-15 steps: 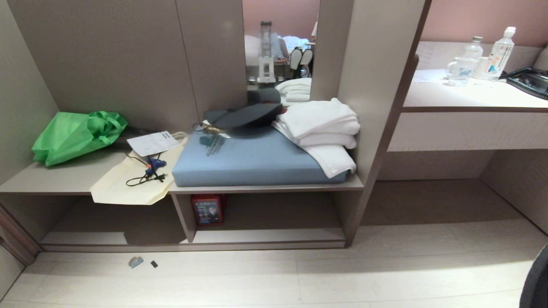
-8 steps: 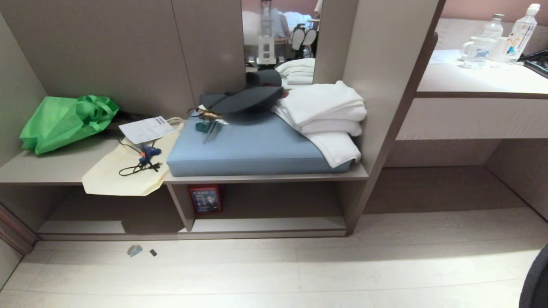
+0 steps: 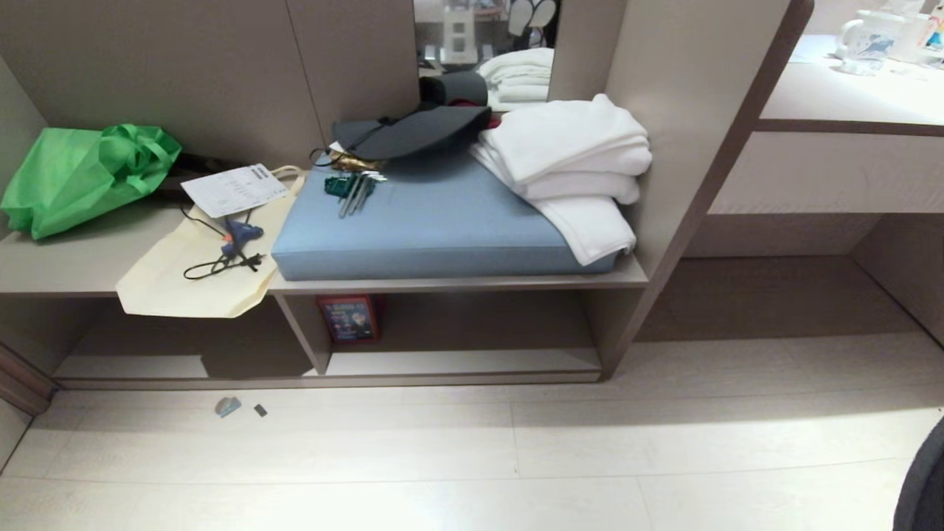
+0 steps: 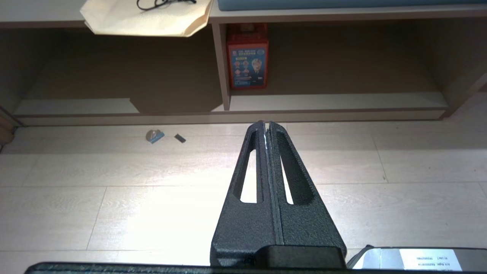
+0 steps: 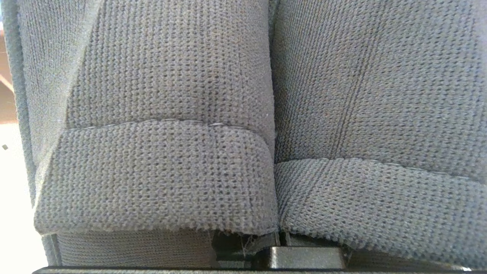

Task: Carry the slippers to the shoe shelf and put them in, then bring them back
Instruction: Place the slippers into the shoe cabinet

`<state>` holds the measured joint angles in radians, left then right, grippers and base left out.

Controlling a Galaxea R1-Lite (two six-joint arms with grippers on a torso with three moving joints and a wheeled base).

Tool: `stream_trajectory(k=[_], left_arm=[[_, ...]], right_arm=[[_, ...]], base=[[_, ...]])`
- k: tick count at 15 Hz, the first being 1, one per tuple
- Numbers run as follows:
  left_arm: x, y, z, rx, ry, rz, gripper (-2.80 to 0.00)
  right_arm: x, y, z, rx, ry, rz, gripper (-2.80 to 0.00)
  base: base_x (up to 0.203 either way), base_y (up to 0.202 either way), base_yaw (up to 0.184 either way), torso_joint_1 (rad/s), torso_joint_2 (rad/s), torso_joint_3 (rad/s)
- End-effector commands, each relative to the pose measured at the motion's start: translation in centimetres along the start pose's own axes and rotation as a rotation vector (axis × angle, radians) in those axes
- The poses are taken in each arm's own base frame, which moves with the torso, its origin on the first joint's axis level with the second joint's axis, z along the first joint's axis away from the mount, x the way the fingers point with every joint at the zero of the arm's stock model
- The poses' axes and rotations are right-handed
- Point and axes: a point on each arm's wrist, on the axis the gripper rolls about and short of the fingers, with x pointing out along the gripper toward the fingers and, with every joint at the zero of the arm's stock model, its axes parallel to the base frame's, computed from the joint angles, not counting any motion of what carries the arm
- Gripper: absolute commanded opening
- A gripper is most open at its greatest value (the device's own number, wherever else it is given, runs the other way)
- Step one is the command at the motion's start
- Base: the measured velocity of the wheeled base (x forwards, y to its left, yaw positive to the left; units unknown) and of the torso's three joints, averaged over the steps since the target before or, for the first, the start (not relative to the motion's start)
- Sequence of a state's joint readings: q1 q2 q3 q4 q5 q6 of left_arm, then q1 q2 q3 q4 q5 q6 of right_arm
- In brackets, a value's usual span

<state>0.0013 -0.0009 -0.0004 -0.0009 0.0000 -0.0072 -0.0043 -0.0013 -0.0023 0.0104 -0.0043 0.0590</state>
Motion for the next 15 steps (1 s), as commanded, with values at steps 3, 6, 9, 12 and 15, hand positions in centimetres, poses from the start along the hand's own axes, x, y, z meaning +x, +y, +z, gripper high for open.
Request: stream_trajectory(k=[3,6,9,12,15], left_arm=[[0.01,0.00,0.00,0.000,0.001,0.000,-2.80],[0.01,0.00,0.00,-0.002,0.001,0.000,-2.80],[0.01,0.00,0.00,-0.002,0.001,0.000,-2.80],[0.01,0.00,0.00,-0.005,0.001,0.002,-2.80],[0.01,0.00,0.00,-0.005,0.001,0.002,-2.80]], right_arm=[[-0.01,0.00,-0.02,0.002,-0.002,0.001,-2.80],[-0.01,0.00,-0.03,0.003,-0.001,0.001,-2.80],[-0.01,0.00,-0.02,0.002,-0.002,0.001,-2.80],[-0.01,0.00,0.00,-0.001,-0.004,0.001,-2.80],[-0.01,0.00,0.00,-0.001,-0.004,0.001,-2.80]], base=[[0.000,0.000,0.000,0.002,0.00,-0.198],[0.000,0.000,0.000,0.004,0.00,-0.196],[0.000,0.000,0.000,0.002,0.00,-0.193],[0.000,0.000,0.000,0.000,0.00,-0.199],[0.000,0.000,0.000,0.002,0.00,-0.199]])
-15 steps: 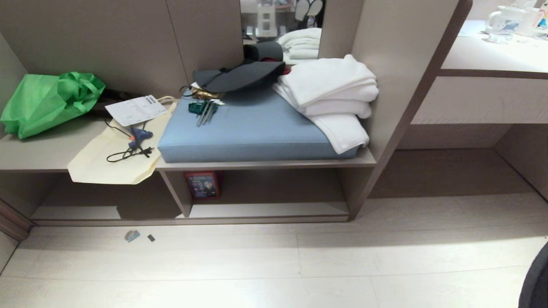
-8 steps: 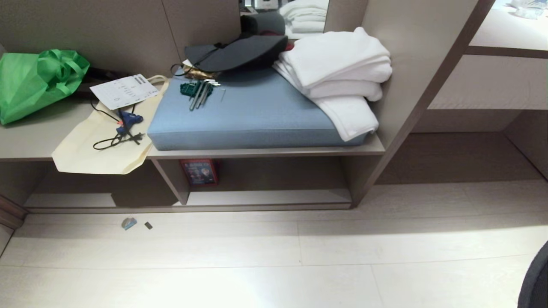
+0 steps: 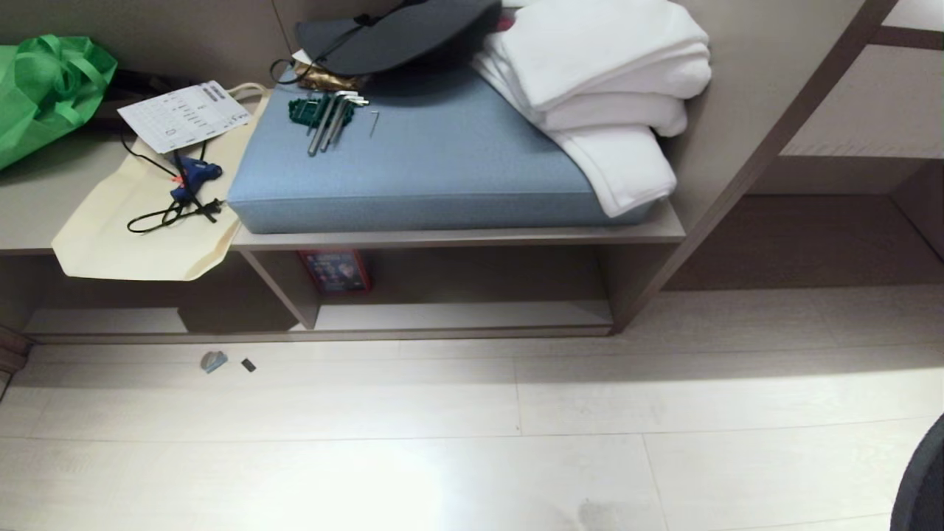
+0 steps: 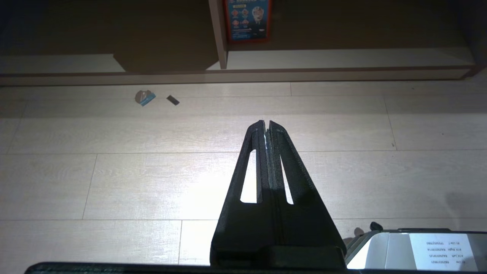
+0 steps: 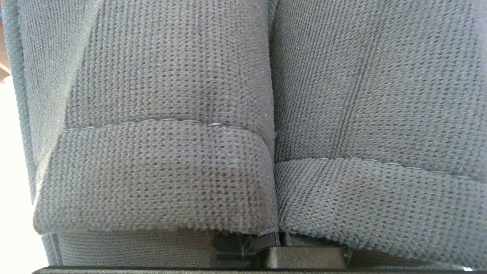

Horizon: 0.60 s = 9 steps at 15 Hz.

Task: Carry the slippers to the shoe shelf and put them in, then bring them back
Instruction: Place the slippers into the shoe cabinet

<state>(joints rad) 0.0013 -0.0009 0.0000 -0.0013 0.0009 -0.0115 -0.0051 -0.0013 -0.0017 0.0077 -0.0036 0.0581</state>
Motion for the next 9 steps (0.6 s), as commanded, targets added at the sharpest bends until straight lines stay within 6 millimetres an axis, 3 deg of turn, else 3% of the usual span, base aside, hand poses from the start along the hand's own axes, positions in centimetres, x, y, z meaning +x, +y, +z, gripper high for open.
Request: stream_trajectory(k=[1,9], left_arm=[[0.01,0.00,0.00,-0.001,0.001,0.001,-2.80],[0.01,0.00,0.00,-0.001,0.001,0.001,-2.80]], right_arm=[[-0.01,0.00,-0.01,0.000,-0.002,0.001,-2.80],[-0.01,0.00,-0.01,0.000,-0.002,0.001,-2.80]], base=[[0.000,0.000,0.000,-0.006,0.00,-0.193],[0.000,0.000,0.000,0.002,0.00,-0.198]])
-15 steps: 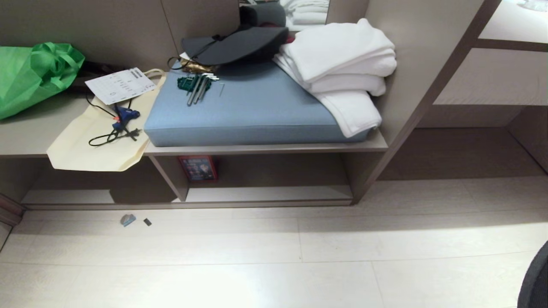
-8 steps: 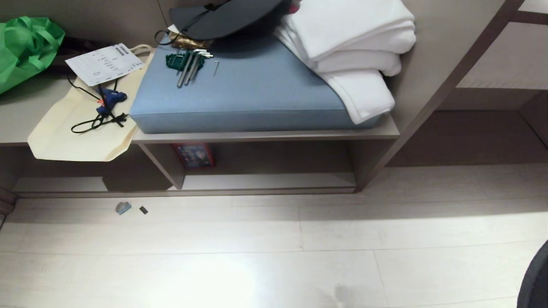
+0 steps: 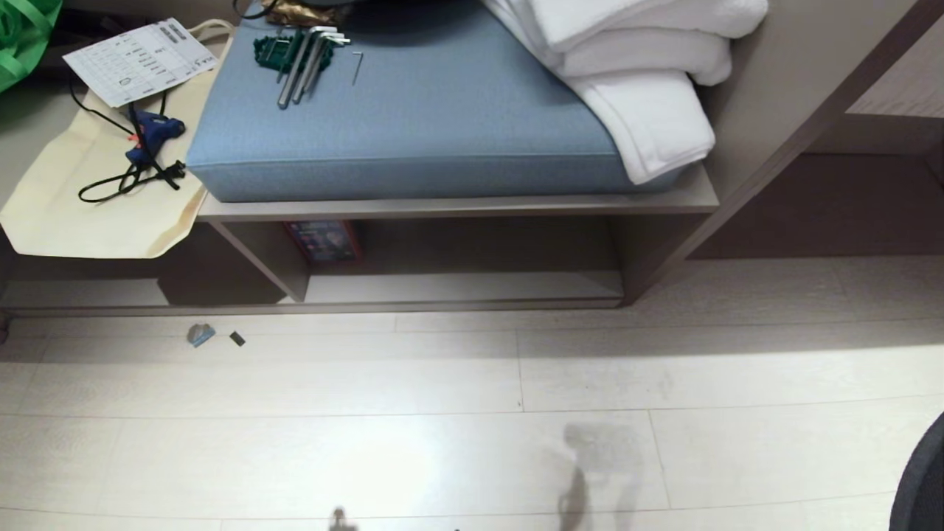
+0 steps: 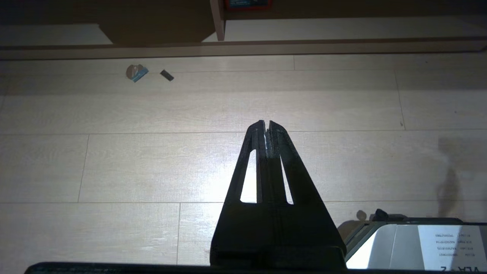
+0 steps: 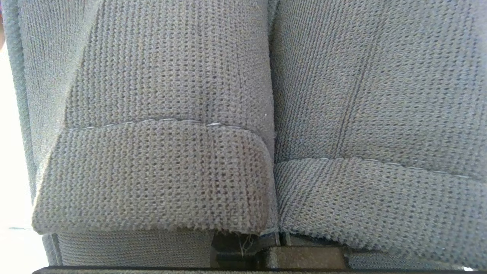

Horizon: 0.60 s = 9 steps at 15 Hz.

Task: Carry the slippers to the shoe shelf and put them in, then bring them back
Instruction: Place the slippers into the shoe cabinet

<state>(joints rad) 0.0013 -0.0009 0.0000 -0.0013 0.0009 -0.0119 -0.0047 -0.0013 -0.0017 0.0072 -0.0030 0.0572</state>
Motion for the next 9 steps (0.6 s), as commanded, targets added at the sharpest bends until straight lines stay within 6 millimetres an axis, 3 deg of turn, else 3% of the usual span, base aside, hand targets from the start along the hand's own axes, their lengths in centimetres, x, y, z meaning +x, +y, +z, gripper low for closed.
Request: stream_trajectory(k=[1,9], left_arm=[[0.01,0.00,0.00,0.000,0.001,-0.001,-2.80],[0.01,0.00,0.00,0.000,0.001,0.001,-2.80]], right_arm=[[-0.01,0.00,-0.01,0.001,-0.001,0.000,-2.80],[-0.01,0.00,-0.01,0.001,-0.001,0.000,-2.80]], base=[[0.000,0.000,0.000,0.003,0.00,-0.199],[0.000,0.000,0.000,0.002,0.00,-0.197]])
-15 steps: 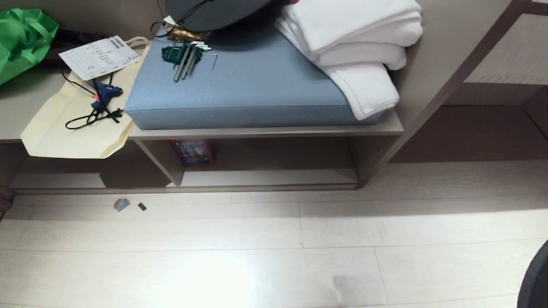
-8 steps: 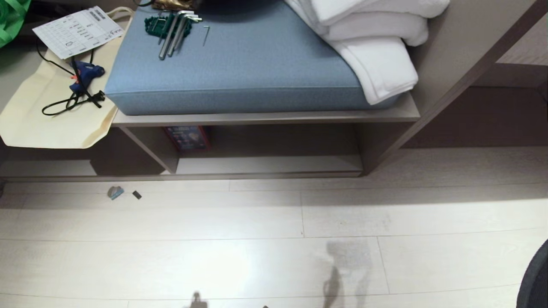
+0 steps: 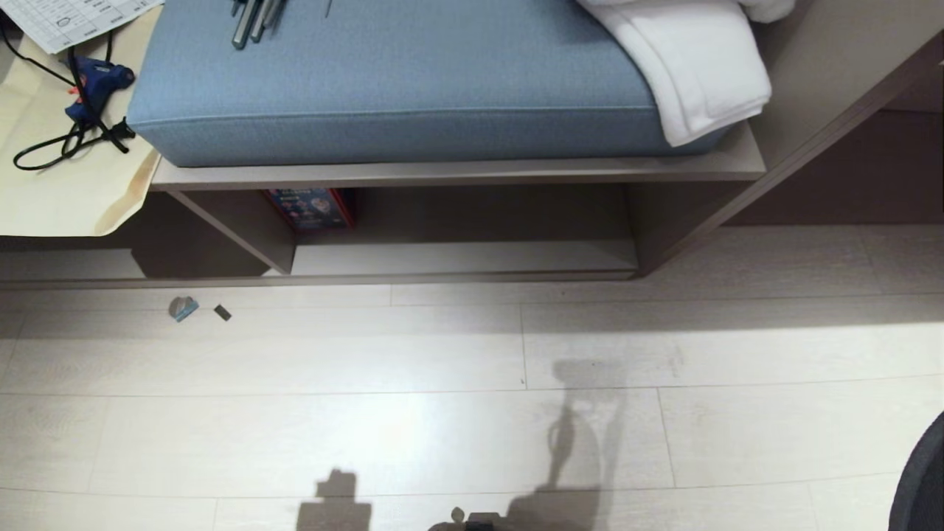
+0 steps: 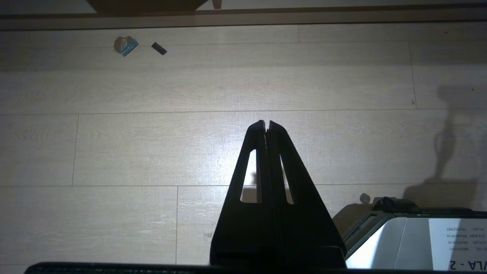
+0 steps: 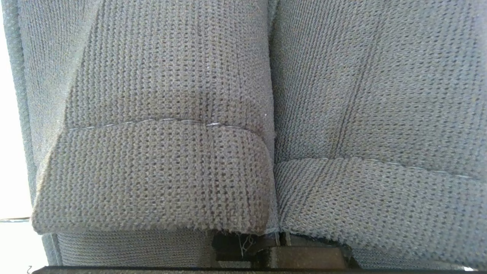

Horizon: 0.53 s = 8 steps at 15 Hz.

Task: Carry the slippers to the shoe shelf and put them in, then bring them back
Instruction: Place the slippers into the shoe cabinet

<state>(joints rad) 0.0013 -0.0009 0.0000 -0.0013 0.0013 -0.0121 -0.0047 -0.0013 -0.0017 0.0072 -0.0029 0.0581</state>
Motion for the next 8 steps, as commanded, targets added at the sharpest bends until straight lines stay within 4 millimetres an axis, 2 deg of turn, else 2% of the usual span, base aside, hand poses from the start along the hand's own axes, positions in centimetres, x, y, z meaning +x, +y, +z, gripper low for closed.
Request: stream_trajectory(k=[1,8], left_arm=[[0.01,0.00,0.00,0.000,0.001,0.001,-2.80],[0.01,0.00,0.00,0.000,0.001,0.001,-2.80]], right_arm=[[-0.01,0.00,-0.01,0.000,-0.001,0.000,-2.80],[-0.01,0.00,-0.01,0.000,-0.001,-0.002,-2.80]], base=[[0.000,0.000,0.000,-0.002,0.01,-0.194],[0.000,0.000,0.000,0.001,0.00,-0.195]])
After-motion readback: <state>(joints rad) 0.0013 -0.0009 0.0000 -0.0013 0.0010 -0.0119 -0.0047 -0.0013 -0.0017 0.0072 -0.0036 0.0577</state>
